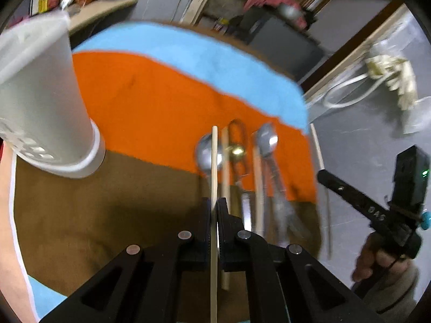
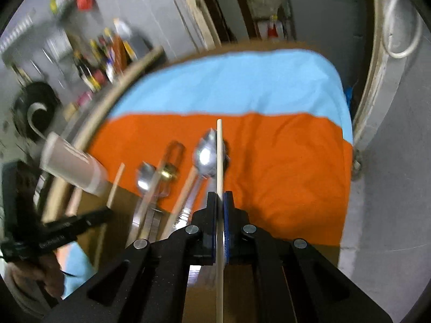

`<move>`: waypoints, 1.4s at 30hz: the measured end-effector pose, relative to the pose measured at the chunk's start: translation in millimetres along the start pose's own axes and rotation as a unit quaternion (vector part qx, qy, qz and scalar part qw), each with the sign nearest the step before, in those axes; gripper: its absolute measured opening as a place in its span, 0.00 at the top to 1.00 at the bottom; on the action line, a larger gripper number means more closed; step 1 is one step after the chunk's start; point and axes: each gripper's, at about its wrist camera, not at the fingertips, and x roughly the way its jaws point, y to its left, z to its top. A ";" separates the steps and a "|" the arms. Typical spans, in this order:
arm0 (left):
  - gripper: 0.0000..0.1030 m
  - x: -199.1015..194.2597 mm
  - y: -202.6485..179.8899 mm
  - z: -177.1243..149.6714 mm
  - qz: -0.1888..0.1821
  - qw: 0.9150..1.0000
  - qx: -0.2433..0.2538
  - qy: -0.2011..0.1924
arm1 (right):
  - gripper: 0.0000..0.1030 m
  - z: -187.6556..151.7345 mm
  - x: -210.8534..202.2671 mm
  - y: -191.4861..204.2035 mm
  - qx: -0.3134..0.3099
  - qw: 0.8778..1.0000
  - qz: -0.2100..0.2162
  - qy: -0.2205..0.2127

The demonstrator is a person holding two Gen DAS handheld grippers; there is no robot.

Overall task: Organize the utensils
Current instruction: 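Grasp a wooden chopstick with the left tool while the right tool grasps another chopstick, then lift both chopsticks and carry them over the white utensil holder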

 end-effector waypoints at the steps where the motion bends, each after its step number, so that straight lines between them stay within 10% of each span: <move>1: 0.95 -10.1 -3.6 -0.6 -0.012 1.000 0.006 -0.019 | 0.96 -2.0 -5.8 3.4 0.001 1.000 0.004 -0.016; 16: 0.95 -135.5 17.2 44.7 -0.058 0.973 0.073 -0.211 | 0.96 5.2 -82.5 132.5 -0.033 0.962 0.062 -0.263; 32: 0.95 -188.8 149.7 116.8 -0.082 0.940 0.030 -0.329 | 0.96 26.2 -46.2 276.9 -0.045 0.913 0.165 -0.370; 42: 0.95 -152.3 204.2 133.3 -0.086 0.928 -0.018 -0.362 | 0.96 17.7 -2.9 295.7 -0.049 0.897 0.108 -0.426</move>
